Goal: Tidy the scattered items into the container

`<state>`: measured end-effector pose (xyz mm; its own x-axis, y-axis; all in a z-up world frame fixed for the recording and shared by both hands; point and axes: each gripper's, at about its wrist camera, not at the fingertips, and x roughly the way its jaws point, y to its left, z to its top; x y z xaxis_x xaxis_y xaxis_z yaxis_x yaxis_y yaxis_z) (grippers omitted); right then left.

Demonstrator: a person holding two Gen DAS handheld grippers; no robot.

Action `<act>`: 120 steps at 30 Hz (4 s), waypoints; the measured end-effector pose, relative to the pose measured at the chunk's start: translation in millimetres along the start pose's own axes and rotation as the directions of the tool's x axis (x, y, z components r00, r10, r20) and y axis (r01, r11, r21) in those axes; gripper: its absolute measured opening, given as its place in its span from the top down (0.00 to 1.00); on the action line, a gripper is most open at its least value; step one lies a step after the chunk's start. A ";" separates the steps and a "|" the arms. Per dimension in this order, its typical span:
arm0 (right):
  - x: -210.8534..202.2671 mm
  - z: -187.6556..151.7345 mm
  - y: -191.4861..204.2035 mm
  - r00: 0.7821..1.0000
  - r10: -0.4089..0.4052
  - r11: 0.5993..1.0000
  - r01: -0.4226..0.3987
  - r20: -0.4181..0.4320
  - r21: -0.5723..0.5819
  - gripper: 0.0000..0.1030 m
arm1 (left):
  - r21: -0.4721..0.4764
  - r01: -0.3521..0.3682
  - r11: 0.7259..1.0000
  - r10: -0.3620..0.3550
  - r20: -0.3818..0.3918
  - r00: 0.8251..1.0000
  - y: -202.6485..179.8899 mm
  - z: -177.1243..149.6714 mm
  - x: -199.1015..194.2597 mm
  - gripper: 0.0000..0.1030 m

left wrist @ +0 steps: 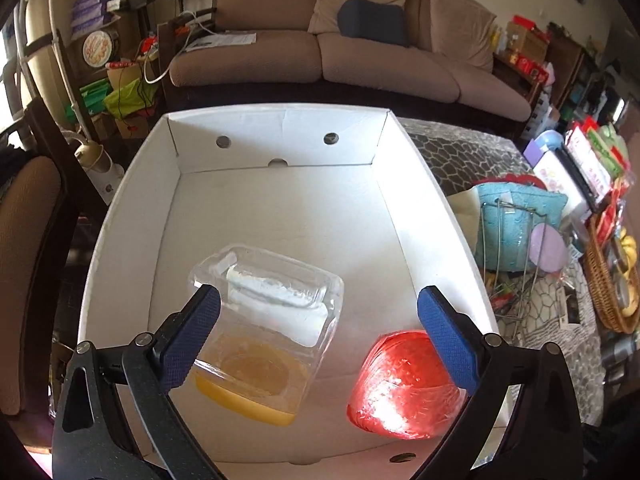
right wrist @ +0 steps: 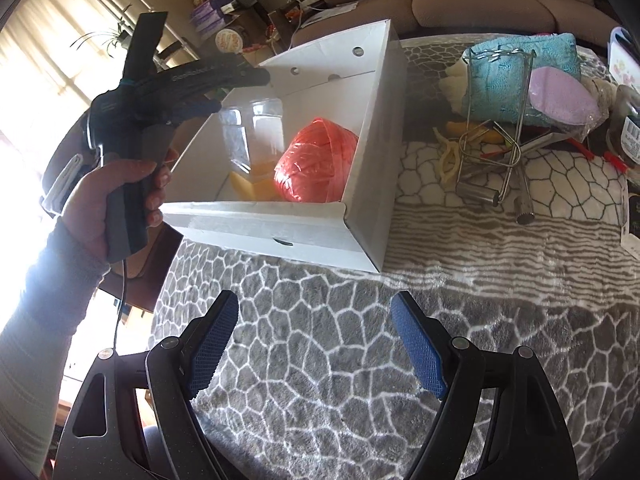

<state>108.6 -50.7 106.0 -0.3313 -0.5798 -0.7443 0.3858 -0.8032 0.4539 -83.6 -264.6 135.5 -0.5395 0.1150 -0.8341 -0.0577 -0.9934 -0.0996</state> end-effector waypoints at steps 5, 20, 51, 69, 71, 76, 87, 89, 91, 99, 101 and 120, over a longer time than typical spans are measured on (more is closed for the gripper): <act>-7.0 1.1 -0.4 1.000 -0.013 1.000 0.013 0.012 0.002 0.21 | 0.012 -0.032 0.999 0.033 -0.014 0.999 -10.8 -2.3 8.8 0.04; -35.1 31.7 52.4 0.994 -0.020 0.995 0.030 0.108 -0.098 0.21 | 0.030 -0.037 0.999 0.035 0.066 0.997 9.1 -87.0 -87.5 0.04; -130.5 -28.9 -69.9 0.966 -0.185 0.982 0.175 0.183 0.069 0.21 | 0.090 0.164 0.982 -0.176 0.155 0.972 -153.5 -189.9 -124.3 0.01; -118.9 -14.5 -229.0 0.911 -0.377 0.909 0.328 0.167 0.259 0.21 | 0.164 0.068 0.984 -0.082 0.086 0.993 -248.0 -118.0 25.3 0.01; -108.0 -6.2 -237.3 0.905 -0.390 0.903 0.341 0.169 0.262 0.21 | 0.149 0.050 0.988 -0.064 0.092 0.994 -247.3 -109.0 40.3 0.01; -82.6 12.7 -265.6 0.901 -0.398 0.896 0.341 0.172 0.286 0.21 | 0.128 -0.005 0.992 -0.009 0.108 0.994 -245.8 -94.4 75.8 0.01; -50.6 32.5 -285.5 0.884 -0.450 0.873 0.404 0.128 0.273 0.22 | 0.086 0.010 0.996 -0.016 0.063 0.998 -232.8 -81.5 121.2 0.01; -47.9 32.5 -289.2 0.887 -0.446 0.872 0.402 0.118 0.278 0.22 | 0.081 0.000 0.997 -0.005 0.063 0.998 -231.1 -79.3 123.0 0.01; -48.9 31.2 -290.4 0.888 -0.444 0.872 0.398 0.120 0.284 0.29 | 0.081 -0.016 0.997 0.012 0.055 0.998 -231.1 -74.2 127.4 0.00; -50.9 31.2 -288.3 0.893 -0.434 0.877 0.389 0.118 0.283 0.37 | 0.148 -0.066 0.987 0.062 0.037 0.997 -243.2 -62.2 140.3 0.01; -52.6 30.8 -287.7 0.893 -0.432 0.879 0.385 0.127 0.281 0.41 | 0.131 -0.041 0.991 0.036 0.042 0.998 -238.5 -63.1 135.1 0.13; -102.3 33.8 -230.3 0.947 -0.180 0.958 0.109 0.264 0.264 0.43 | 0.038 0.199 0.979 -0.202 0.109 0.973 -220.3 -106.9 14.3 0.59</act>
<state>24.5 188.9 94.1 -0.6110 -0.4407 -0.6576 0.1063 -0.8689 0.4835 11.1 -43.6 87.5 -0.6051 0.3116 -0.7326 -0.1959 -0.9502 -0.2423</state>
